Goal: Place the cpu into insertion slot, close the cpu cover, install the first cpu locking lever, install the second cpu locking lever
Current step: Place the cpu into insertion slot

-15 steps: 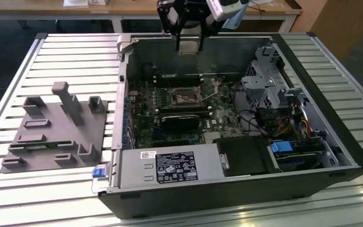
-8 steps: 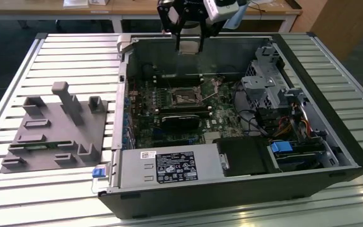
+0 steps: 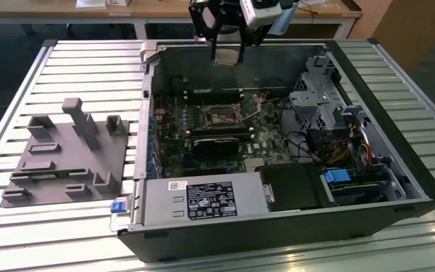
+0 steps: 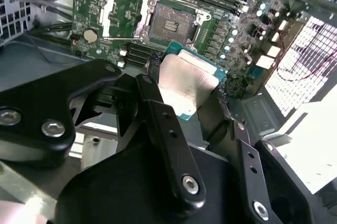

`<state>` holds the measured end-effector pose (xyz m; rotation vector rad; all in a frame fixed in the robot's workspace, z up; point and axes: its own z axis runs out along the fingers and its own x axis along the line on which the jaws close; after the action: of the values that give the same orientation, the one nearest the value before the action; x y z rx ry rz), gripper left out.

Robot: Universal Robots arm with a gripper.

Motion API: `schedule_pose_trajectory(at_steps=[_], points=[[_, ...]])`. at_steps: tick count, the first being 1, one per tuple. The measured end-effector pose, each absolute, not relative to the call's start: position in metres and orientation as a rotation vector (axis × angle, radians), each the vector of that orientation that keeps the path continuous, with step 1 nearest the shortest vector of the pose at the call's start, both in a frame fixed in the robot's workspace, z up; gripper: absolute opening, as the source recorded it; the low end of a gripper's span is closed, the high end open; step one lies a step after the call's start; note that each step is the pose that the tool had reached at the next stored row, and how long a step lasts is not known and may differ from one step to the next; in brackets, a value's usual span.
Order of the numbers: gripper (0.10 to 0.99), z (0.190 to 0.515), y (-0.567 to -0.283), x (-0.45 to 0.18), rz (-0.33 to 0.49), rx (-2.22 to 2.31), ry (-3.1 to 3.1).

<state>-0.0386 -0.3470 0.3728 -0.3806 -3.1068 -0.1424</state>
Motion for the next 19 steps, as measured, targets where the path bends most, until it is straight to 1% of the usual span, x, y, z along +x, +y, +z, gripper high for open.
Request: schedule_pose_trajectory(at_steps=[19], points=[[0.537, 0.3716, -0.3463, -0.039, -0.143, -0.645, -3.071]])
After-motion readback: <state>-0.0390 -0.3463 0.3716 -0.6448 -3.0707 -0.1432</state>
